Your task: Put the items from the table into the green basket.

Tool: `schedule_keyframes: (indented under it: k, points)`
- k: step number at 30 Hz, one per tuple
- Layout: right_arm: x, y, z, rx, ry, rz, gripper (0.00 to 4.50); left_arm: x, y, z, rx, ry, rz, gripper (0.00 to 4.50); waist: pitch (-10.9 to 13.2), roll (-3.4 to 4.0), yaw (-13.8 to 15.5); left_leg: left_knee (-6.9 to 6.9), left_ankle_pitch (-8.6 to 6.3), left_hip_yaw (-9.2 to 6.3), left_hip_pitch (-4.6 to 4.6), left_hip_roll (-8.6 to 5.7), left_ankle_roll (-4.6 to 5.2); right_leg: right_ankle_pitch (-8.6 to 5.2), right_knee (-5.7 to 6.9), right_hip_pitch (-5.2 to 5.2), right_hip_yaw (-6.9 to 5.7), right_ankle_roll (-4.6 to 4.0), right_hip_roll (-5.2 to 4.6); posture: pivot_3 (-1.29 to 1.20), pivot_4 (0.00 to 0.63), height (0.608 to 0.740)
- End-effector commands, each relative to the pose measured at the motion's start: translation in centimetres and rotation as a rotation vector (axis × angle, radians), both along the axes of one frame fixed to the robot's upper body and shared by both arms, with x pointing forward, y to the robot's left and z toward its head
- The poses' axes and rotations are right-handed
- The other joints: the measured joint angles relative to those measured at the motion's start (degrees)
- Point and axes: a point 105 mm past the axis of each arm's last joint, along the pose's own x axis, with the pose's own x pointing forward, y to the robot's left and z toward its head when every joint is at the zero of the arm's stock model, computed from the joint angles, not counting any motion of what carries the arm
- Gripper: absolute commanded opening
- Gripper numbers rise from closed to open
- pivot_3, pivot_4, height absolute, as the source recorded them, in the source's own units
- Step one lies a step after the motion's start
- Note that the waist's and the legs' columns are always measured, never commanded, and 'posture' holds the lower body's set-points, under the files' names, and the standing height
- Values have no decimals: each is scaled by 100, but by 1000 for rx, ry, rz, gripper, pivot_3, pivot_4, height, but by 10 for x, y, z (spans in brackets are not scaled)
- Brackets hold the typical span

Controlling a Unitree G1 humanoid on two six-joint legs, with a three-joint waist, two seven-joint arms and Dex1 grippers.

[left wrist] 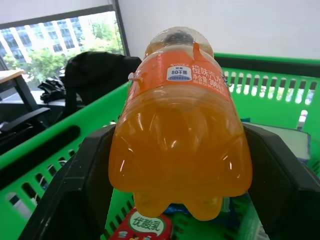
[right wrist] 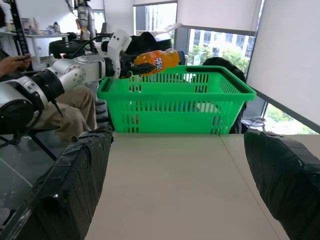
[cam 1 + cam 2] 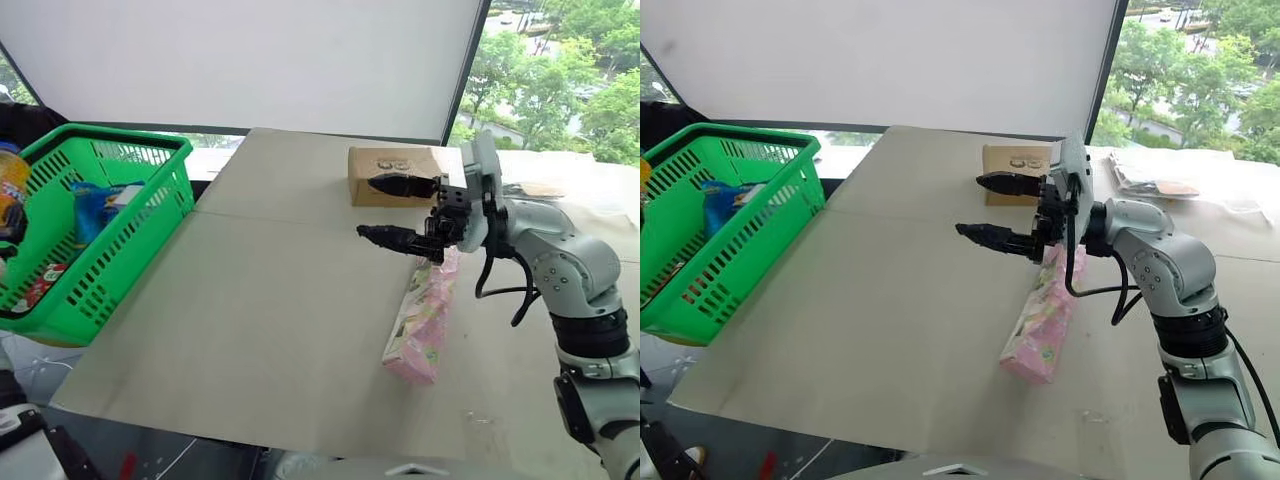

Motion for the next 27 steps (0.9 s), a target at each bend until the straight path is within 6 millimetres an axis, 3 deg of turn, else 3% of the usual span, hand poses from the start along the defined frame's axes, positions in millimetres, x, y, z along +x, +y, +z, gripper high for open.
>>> schedule_keyframes:
  k: [1, 5, 8, 10, 14, 17, 20, 23, 27]
  points:
    - [-3, -8, 12, 15, -61, -39, 4500, 1, 0, 39, 82, -118, 5, 4436, -1, -2, -52, -1, 1, 1, 0, 0, -1, 0, 0, 0, 0, 0, -1, 68, 0, 740]
    - [-3, -15, 12, 7, -68, -71, 4500, 5, -7, 59, 71, -231, -25, 4436, -2, 2, -126, 0, -2, 7, 3, 2, 4, 1, 2, 0, 3, -2, -1, 60, 0, 740]
    - [-1, -26, 12, -5, -66, -112, 4500, 28, -39, 67, 59, -254, -151, 4436, -3, 7, -186, 0, 5, 10, 4, 2, 15, 2, 2, 1, 5, -2, -3, 53, 0, 740]
    - [2, -36, 9, -23, -62, -148, 4500, 51, -78, 59, 31, -215, -296, 4436, -4, 8, -190, 2, 9, 8, 3, 2, 22, 2, 2, 3, 4, -2, -3, 39, 0, 740]
    - [6, -56, -11, -101, -27, -247, 4500, 89, -174, 19, -36, -56, -584, 4436, -7, 15, -212, 13, 10, 10, 4, -1, 25, 7, 1, 15, 6, 5, -8, 4, 0, 740]
    - [4, -59, -28, -140, 17, -306, 4500, 99, -235, -6, -76, 39, -763, 4436, -6, 17, -339, 15, 11, 21, 0, 1, 26, 11, 0, 12, 17, 8, -7, -44, 0, 740]
    - [-1, -58, -40, -146, 64, -341, 4500, 97, -276, -26, -151, 133, -920, 4436, -2, 25, -574, 12, 22, 24, 1, 5, 7, 11, 3, 10, 20, 7, -5, -73, 0, 740]
    - [-1, -58, -64, -191, 162, -431, 4500, 87, -303, -43, -110, 231, -1044, 4436, 7, 48, -848, 6, 23, 31, 0, 9, 6, 10, 2, 6, 28, 7, -3, -97, 0, 740]
    - [9, -54, -100, -302, 284, -624, 4500, 82, -300, -37, -99, 233, -1102, 4436, 17, 76, -1028, 5, 24, 31, 7, 14, 5, 10, 6, 7, 30, 5, -1, -118, 0, 740]
